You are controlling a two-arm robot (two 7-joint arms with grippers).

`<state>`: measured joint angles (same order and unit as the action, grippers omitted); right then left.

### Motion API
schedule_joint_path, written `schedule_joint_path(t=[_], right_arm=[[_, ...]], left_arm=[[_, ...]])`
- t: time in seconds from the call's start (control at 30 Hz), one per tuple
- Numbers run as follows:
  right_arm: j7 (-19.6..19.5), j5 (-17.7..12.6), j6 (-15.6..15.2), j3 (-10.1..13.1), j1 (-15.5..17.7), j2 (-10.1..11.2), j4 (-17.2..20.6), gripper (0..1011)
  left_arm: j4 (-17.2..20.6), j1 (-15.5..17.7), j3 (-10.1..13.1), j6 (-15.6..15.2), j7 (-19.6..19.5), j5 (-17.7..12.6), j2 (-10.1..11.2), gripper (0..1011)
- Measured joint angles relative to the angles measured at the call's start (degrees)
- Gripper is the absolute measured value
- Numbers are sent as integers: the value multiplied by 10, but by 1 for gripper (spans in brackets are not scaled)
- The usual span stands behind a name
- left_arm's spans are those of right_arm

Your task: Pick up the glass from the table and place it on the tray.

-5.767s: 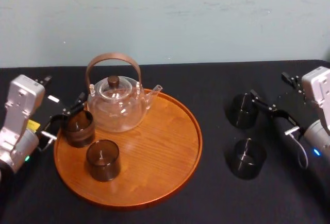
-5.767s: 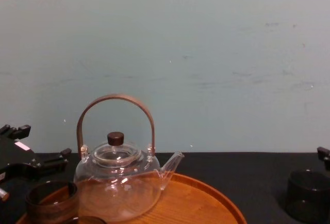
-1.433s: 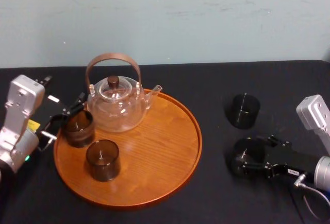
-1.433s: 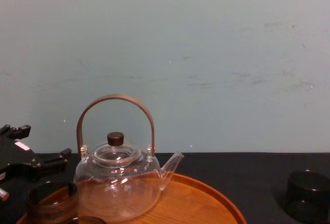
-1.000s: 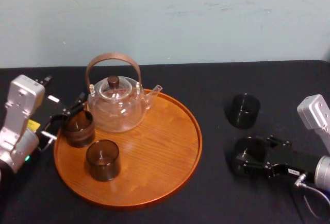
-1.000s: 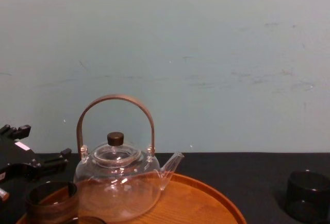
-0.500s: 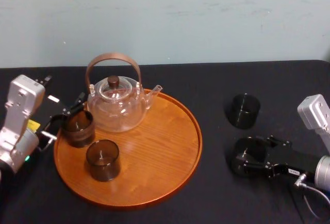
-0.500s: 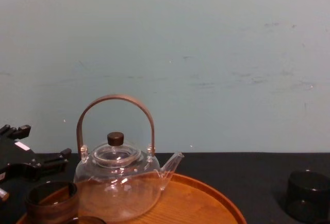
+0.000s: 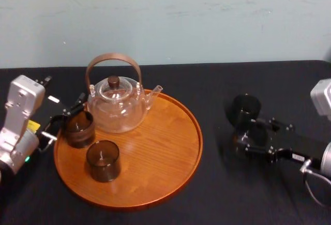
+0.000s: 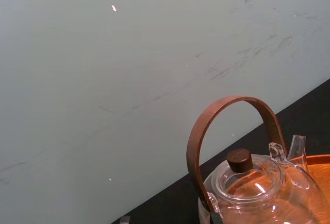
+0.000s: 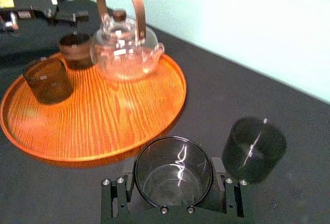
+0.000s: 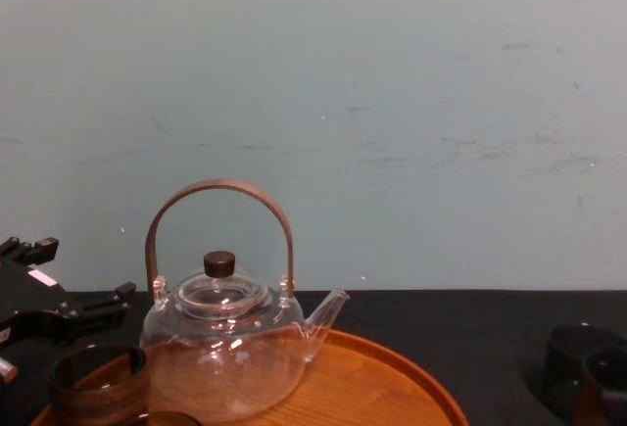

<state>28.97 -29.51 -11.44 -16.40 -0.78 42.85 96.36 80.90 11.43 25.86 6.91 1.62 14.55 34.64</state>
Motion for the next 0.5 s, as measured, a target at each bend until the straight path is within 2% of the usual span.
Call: schedule_joint_path(t=[0.27, 0.5], right_arm=[[13, -1, 14, -4, -28, 3, 8, 901], [29, 10, 21, -31, -71, -10, -6, 901]], left_arm=[[0, 0, 0, 0, 0, 0, 0, 1001], [0, 0, 0, 0, 0, 0, 0, 1002]])
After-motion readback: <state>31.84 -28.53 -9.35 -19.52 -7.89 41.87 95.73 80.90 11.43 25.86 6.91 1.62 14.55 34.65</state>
